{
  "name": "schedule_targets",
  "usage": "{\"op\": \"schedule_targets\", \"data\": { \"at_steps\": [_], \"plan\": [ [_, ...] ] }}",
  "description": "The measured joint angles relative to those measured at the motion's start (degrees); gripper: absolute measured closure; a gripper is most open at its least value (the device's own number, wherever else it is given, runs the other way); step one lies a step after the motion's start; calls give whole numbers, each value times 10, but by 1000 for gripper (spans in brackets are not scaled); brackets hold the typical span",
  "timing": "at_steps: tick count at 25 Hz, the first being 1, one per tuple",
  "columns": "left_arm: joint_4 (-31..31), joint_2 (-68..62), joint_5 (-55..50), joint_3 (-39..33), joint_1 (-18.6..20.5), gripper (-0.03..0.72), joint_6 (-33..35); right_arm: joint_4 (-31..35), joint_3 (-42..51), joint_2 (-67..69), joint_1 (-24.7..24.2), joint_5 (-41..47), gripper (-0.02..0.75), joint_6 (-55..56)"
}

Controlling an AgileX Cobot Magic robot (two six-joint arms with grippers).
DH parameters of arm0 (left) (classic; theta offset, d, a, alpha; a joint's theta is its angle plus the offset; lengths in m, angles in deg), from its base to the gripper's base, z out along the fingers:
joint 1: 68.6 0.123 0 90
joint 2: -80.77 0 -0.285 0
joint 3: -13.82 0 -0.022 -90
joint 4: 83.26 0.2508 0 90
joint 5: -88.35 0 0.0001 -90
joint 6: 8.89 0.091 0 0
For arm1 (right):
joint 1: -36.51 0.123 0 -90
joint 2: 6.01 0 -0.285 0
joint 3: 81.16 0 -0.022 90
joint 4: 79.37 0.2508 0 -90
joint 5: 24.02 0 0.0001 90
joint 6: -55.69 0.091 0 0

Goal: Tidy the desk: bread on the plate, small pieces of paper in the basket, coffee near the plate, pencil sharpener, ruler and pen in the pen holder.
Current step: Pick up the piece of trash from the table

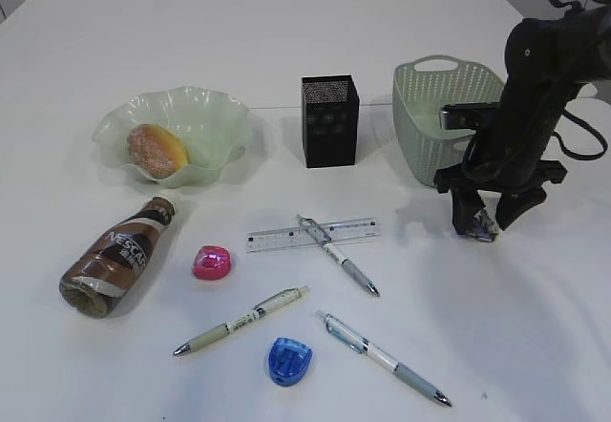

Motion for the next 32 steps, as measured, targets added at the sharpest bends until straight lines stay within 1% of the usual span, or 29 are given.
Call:
{"op": "schedule_targets", "data": {
  "at_steps": [15,17,18,19,20,22,28,29,31,32],
  "plan": [
    [2,0,0,0,0,162,0,-9,0,1,0,-20,244,-1],
    [2,0,0,0,0,162,0,-8,0,1,0,-20,268,-1],
    [2,0,0,0,0,162,0,-8,0,1,0,-20,268,-1],
    [2,0,0,0,0,162,0,-8,0,1,0,-20,304,-1],
    [2,0,0,0,0,162,0,-8,0,1,0,-20,304,-1],
    [2,0,0,0,0,162,0,-9,0,1,0,-20,349,-1],
    [2,0,0,0,0,162,0,-9,0,1,0,-19,371,-1],
    [2,0,0,0,0,162,0,-9,0,1,0,-18,391,-1],
    [3,0,0,0,0,162,0,-9,0,1,0,-18,391,-1],
    [3,0,0,0,0,162,0,-11,0,1,0,-16,461,-1]
  ]
}}
